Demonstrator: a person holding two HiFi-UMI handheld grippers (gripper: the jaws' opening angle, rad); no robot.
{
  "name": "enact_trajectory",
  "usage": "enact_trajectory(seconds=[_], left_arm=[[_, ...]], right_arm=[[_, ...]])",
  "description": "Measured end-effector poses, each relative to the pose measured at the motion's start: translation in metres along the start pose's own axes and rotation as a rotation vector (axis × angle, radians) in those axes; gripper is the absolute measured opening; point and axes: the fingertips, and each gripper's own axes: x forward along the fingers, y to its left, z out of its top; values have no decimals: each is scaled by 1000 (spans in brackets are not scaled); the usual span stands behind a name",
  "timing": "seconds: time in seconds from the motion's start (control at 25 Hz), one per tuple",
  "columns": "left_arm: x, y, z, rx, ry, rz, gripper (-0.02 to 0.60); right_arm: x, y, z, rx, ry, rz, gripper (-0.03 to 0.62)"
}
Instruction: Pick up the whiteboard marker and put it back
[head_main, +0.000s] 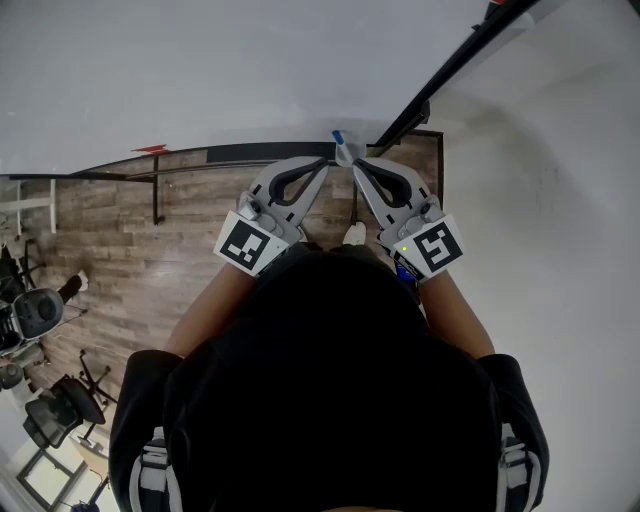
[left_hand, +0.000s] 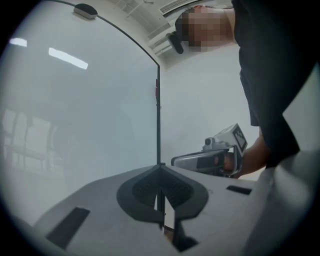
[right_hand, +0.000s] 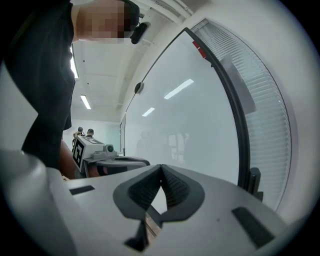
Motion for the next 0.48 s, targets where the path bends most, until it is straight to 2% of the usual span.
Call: enact_trajectory(seconds=[0.48], left_arm=[[0, -2, 7, -1, -10, -3, 3]], right_arm=[[-3, -6, -2, -17, 26, -19, 2]])
